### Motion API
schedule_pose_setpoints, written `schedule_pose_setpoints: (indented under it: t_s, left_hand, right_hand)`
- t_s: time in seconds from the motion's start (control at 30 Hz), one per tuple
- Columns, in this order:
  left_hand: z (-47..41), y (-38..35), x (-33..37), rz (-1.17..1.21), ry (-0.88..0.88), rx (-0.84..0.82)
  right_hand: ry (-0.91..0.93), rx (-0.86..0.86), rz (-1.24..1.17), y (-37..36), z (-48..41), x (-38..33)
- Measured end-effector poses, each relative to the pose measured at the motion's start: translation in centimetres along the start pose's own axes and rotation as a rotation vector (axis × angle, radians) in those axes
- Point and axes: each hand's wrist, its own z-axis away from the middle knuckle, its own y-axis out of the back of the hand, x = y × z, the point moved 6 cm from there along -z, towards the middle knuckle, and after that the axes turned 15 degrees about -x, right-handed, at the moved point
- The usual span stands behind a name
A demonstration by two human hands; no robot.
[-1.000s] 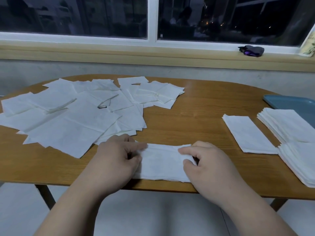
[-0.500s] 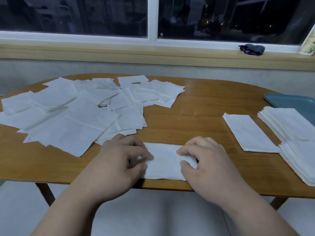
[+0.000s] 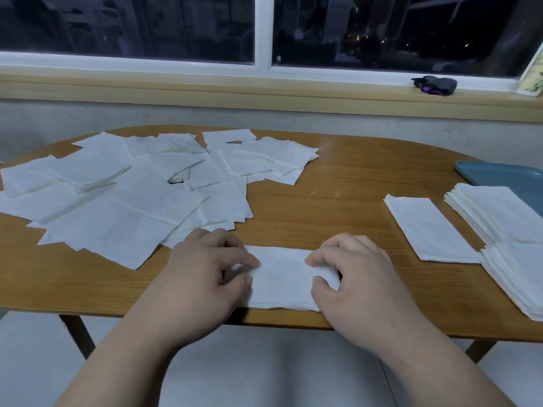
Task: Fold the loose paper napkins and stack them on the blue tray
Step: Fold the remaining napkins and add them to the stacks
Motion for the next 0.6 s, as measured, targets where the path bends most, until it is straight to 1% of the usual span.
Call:
schedule_pose_setpoints:
  t_s: [0.1,0.27,0.4,0.47,0.53,0.6]
  left_hand:
    - [0.0,0.0,0.2,-0.016,0.009,0.019]
    - [0.2,0.2,0.4,-0.007,0.001,-0.014]
    - [0.4,0.4,0.5,0.009,0.011,-0.026]
    - [0.3,0.4,0.5,0.006,0.019,-0.022]
    - [0.3,0.5,0.6,-0.001,0.025,-0.014]
    - [0.2,0.5,0.5,-0.002,0.031,-0.007]
  right_hand:
    - [0.001,-0.013,-0.012,0.0,0.0,0.0]
    - [0.009,-0.046,-0.02,0.0,0.0,0.0]
    - [-0.015,-0.059,-0.187,0.8,-0.3,0.2]
    - [-0.011,-0.052,-0.234,1.7,-1.4,-0.1]
    - [-0.009,-0.026,-0.226,2.9,-3.4,-0.6]
    - [-0.05,-0.005,-0.208,4.0,-6.5,-0.6]
